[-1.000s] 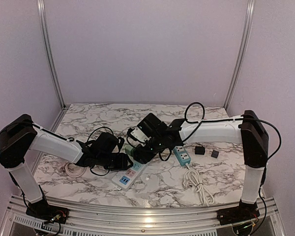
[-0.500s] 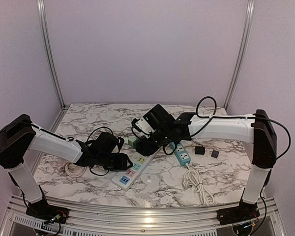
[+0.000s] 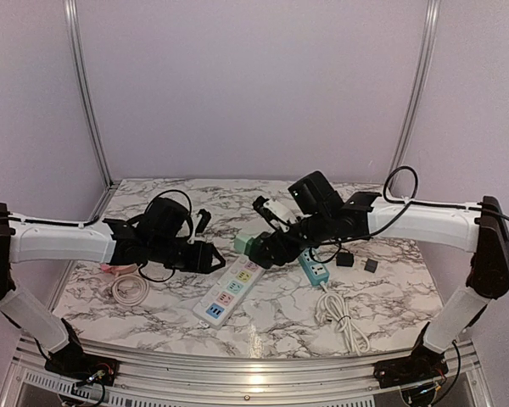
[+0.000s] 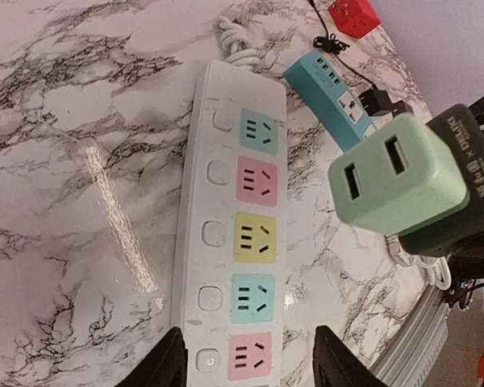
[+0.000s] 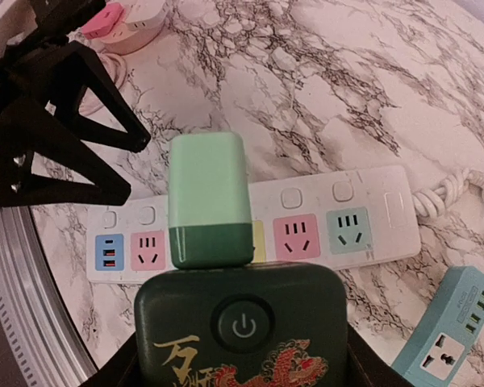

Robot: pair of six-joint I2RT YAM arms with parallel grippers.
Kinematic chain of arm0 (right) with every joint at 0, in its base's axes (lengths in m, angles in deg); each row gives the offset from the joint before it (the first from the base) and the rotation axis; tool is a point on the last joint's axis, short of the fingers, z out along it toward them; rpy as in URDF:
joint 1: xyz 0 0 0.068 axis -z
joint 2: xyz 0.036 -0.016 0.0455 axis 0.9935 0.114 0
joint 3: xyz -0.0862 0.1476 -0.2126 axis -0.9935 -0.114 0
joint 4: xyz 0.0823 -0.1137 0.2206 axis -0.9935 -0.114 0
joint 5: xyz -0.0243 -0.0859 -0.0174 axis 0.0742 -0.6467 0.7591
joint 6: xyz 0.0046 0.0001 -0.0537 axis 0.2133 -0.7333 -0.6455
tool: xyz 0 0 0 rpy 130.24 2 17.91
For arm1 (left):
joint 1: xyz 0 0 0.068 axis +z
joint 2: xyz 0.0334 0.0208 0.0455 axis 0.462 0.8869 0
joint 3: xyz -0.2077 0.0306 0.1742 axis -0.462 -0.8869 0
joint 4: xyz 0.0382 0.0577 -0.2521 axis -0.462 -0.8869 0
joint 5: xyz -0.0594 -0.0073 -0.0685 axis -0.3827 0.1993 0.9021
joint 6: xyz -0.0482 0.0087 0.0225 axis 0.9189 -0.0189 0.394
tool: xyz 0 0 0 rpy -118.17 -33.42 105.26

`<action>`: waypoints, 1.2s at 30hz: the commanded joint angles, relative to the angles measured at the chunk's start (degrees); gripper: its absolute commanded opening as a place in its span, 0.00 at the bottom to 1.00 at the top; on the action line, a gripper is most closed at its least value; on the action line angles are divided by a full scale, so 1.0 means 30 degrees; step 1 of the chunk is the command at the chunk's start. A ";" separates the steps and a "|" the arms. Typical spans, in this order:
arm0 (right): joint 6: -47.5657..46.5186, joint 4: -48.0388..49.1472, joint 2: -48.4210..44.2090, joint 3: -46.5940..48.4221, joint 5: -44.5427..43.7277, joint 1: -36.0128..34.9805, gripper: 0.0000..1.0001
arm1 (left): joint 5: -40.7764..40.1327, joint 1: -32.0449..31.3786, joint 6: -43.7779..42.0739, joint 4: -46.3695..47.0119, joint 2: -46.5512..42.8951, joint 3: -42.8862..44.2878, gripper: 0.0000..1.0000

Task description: Pull the plug off the socket

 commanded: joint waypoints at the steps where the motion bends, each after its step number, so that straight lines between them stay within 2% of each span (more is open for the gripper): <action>1: -0.0449 0.1855 -0.1965 -0.0793 0.3294 0.0807 0.27 | 0.3087 0.1837 -0.2435 -0.0400 -0.2023 0.0492 0.55; 8: -0.0497 0.3034 -0.3528 -0.2071 0.5899 0.1181 0.27 | 0.8937 0.3206 -0.4410 -0.0125 -0.2663 0.2108 0.59; 18: -0.0141 0.3948 -0.4479 -0.2382 0.9062 0.1181 0.27 | 1.4247 0.3486 -0.5438 -0.0282 -0.1536 0.4166 0.64; 26: 0.0143 0.4232 -0.4912 -0.2692 1.0766 0.1200 0.27 | 1.5425 0.3486 -0.6998 -0.2203 -0.0963 0.5312 0.74; 36: 0.0520 0.4589 -0.4746 -0.2568 1.1596 0.1188 0.27 | 1.6999 0.3347 -0.5954 -0.0461 -0.0764 0.5032 0.72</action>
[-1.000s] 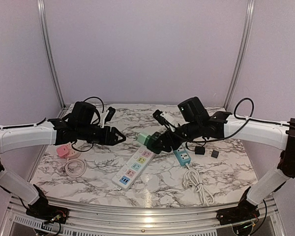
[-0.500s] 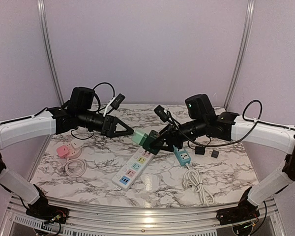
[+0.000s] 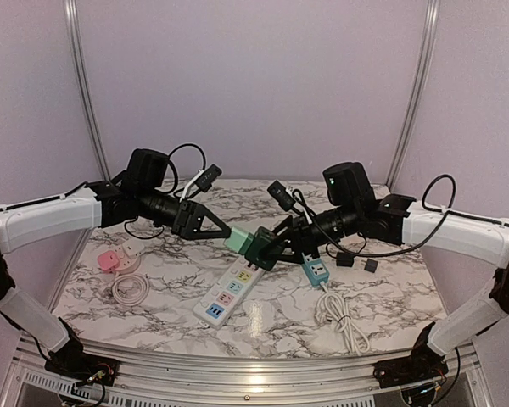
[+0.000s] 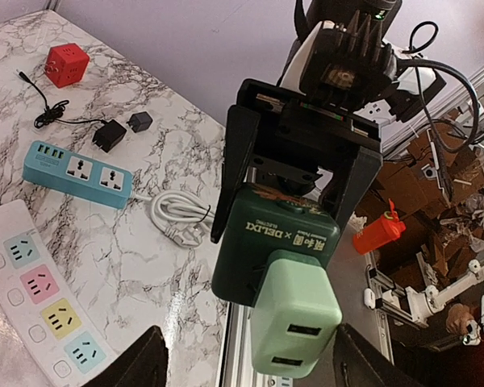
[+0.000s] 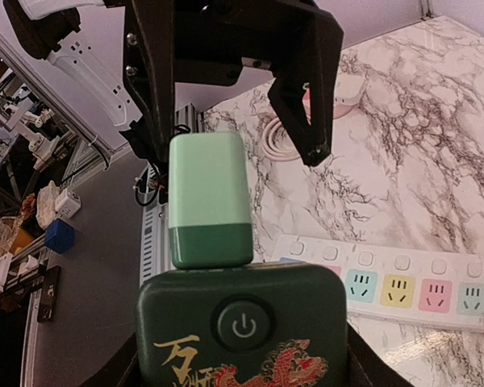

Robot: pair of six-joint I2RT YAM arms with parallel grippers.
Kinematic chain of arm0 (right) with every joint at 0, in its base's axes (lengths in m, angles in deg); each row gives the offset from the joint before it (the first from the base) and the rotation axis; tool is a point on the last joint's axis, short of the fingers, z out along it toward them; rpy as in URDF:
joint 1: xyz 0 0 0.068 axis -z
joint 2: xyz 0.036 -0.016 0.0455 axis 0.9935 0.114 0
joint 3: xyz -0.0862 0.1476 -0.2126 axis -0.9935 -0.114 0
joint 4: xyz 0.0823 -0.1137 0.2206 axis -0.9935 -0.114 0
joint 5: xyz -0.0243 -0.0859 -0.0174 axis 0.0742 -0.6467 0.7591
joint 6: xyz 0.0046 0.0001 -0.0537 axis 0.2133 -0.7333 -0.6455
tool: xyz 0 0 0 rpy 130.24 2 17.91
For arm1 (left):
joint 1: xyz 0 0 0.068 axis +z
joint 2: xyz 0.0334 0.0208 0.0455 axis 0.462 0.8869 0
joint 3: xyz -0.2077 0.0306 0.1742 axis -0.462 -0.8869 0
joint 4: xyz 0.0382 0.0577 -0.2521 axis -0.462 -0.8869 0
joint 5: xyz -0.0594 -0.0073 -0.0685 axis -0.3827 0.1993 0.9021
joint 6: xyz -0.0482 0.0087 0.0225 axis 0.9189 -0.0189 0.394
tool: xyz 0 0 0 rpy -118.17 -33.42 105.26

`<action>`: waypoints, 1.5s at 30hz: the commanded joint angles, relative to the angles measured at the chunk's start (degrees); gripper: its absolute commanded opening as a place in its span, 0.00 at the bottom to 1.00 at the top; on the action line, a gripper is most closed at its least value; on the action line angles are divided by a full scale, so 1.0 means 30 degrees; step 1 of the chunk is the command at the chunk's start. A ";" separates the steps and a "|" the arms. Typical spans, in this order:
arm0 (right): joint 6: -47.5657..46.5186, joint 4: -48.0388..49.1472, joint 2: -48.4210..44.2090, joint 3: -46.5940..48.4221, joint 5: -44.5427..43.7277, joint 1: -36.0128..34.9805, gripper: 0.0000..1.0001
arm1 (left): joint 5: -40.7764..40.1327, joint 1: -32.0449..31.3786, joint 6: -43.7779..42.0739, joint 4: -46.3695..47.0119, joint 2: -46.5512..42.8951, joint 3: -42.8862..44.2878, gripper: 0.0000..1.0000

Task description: Pull the plug off the socket

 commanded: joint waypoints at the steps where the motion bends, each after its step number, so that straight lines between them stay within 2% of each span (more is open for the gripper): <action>1: 0.0254 0.0997 -0.0303 0.0352 0.0863 0.0064 0.27 | 0.1123 -0.0040 0.0273 0.0726 0.0185 0.0112 0.71; 15: 0.0393 -0.0398 -0.1469 -0.0567 0.0385 0.0057 0.26 | 0.0770 -0.0085 0.0136 0.0779 -0.0759 -0.0415 0.72; 30: 0.0407 -0.0795 -0.0606 0.0315 0.0728 0.0046 0.26 | 0.0438 -0.0572 -0.0997 -0.0212 -0.0163 0.0205 0.74; 39: 0.0554 -0.0380 -0.0123 0.0570 0.1245 0.0066 0.26 | 0.0255 -0.1431 -0.1453 -0.0656 0.0534 0.0740 0.69; 45: 0.0481 -0.0352 0.0009 0.0598 0.1330 0.0059 0.26 | 0.0481 -0.1605 -0.1642 -0.0747 0.0921 0.0830 0.60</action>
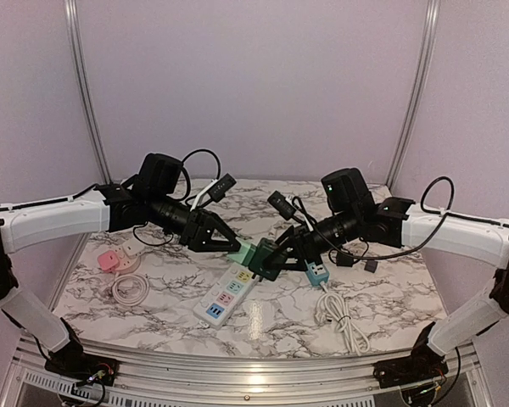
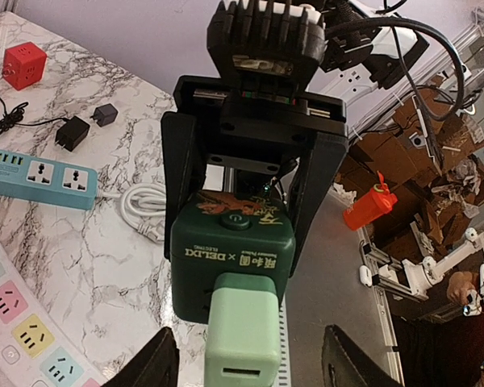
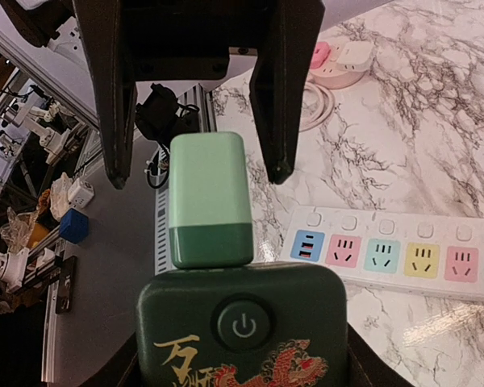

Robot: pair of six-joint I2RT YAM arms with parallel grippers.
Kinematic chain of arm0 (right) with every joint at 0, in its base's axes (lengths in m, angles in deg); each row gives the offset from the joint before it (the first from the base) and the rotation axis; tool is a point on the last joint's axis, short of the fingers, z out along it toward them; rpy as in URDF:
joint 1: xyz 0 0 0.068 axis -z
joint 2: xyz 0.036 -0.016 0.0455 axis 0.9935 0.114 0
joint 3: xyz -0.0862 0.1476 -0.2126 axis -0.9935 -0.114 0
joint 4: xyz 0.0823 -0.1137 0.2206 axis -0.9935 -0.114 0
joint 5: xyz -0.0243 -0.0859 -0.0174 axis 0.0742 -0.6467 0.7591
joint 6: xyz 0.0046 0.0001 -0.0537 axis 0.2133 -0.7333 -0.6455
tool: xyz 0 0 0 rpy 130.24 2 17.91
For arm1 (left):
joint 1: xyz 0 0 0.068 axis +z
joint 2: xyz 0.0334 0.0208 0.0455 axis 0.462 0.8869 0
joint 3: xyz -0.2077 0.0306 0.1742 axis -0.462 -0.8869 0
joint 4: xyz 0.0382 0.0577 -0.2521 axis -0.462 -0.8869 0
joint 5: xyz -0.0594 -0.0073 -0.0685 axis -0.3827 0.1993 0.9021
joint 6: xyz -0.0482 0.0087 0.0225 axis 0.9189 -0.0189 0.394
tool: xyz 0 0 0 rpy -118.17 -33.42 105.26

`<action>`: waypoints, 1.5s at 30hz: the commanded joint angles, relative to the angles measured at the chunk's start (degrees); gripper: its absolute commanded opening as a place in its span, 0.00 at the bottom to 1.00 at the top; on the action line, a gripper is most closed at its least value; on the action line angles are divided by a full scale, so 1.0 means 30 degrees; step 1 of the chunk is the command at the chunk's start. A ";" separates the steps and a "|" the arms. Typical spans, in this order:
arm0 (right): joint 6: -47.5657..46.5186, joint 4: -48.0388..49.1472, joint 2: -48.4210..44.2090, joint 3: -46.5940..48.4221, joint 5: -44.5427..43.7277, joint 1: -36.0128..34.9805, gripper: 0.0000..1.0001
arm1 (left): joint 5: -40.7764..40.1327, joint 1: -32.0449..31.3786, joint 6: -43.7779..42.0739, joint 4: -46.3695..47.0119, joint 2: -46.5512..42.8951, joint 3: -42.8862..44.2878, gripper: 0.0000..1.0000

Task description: Pull the plug off the socket

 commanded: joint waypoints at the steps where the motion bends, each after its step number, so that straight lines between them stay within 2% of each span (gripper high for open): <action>1: 0.0078 0.0699 0.0002 0.1043 0.0619 0.0050 0.26 | 0.0201 -0.0085 -0.0483 -0.0594 0.0300 0.0459 0.59; 10: 0.0683 0.1796 0.0093 0.0762 0.1574 0.0071 0.26 | 0.0591 -0.0332 -0.0684 -0.0872 0.0300 0.0449 0.52; 20: 0.0695 0.2108 0.0413 0.0669 0.2087 0.0071 0.26 | 0.1515 -0.0539 -0.0499 -0.0704 0.0420 0.0393 0.36; 25: 0.0644 0.2250 0.0621 0.0486 0.2416 0.0074 0.26 | 0.2459 -0.0654 0.0615 0.0784 0.0364 -0.0123 0.26; 33: 0.0582 0.2445 0.0665 -0.0079 0.3281 0.0440 0.26 | 0.2090 -0.0600 0.0511 0.0319 -0.0019 -0.0332 0.01; 38: 0.0491 0.2353 0.0565 -0.0675 0.3323 0.0449 0.25 | 0.1663 -0.0083 0.0259 -0.0250 -0.0375 -0.0236 0.00; 45: 0.0605 0.2413 0.0275 -0.1211 0.2905 0.0474 0.24 | 0.0832 0.0234 -0.1274 -0.2866 -0.0256 0.0692 0.00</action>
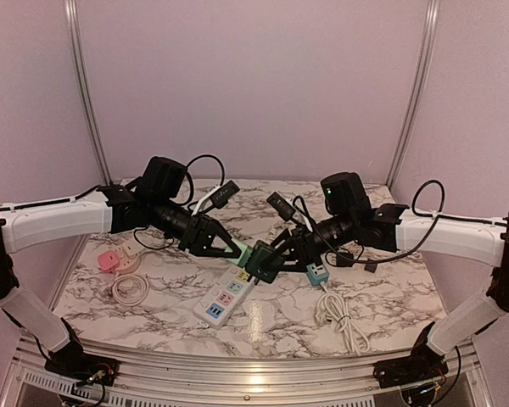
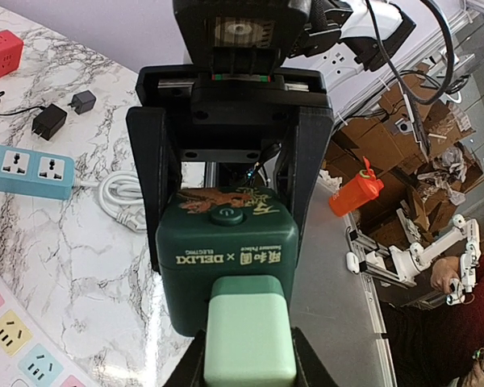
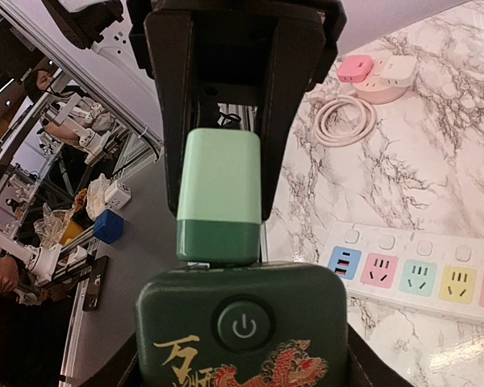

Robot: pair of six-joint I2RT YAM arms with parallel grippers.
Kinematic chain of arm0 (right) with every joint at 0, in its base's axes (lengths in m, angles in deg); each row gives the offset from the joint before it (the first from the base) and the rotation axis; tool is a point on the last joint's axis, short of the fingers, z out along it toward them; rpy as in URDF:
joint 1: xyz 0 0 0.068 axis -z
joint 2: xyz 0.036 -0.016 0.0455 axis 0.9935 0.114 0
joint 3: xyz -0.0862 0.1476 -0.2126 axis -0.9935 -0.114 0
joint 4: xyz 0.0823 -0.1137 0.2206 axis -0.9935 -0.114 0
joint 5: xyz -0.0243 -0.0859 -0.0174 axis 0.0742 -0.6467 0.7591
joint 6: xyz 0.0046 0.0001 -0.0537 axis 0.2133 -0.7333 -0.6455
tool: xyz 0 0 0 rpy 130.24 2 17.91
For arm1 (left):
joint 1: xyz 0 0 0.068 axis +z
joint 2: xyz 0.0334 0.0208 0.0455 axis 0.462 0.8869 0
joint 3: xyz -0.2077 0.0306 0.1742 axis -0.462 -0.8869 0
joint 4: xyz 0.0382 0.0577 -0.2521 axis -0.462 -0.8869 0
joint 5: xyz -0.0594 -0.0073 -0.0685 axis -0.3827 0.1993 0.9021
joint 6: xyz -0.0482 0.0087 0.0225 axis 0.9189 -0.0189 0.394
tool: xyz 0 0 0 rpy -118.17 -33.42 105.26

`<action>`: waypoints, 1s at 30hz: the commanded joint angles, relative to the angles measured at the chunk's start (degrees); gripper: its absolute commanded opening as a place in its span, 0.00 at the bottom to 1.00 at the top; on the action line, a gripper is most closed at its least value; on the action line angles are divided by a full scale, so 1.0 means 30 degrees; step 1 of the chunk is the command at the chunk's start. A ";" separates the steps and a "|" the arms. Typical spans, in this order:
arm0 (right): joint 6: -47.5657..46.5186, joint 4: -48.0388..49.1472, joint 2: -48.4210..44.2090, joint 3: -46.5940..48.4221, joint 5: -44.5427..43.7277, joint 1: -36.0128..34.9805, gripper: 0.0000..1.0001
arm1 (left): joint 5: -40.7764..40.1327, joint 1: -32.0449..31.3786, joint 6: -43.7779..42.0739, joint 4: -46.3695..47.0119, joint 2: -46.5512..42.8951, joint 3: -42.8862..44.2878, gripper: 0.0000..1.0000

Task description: Pull the plug off the socket

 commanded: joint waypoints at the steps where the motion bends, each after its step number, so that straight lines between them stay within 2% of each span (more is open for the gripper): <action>1: -0.0318 -0.0254 -0.0288 -0.0357 -0.0014 0.0159 0.24 | -0.0185 0.0589 -0.0985 -0.2379 -0.0450 0.0780 0.00; 20: -0.0479 -0.0415 -0.0515 -0.1117 -0.0117 0.0210 0.23 | -0.0797 0.1220 -0.3669 -0.6212 -0.0138 0.2831 0.00; 30: -0.0265 -0.0197 -0.1052 -0.1723 -0.0360 0.0574 0.22 | -0.2070 0.1467 -0.3344 -0.6069 -0.0424 0.2657 0.00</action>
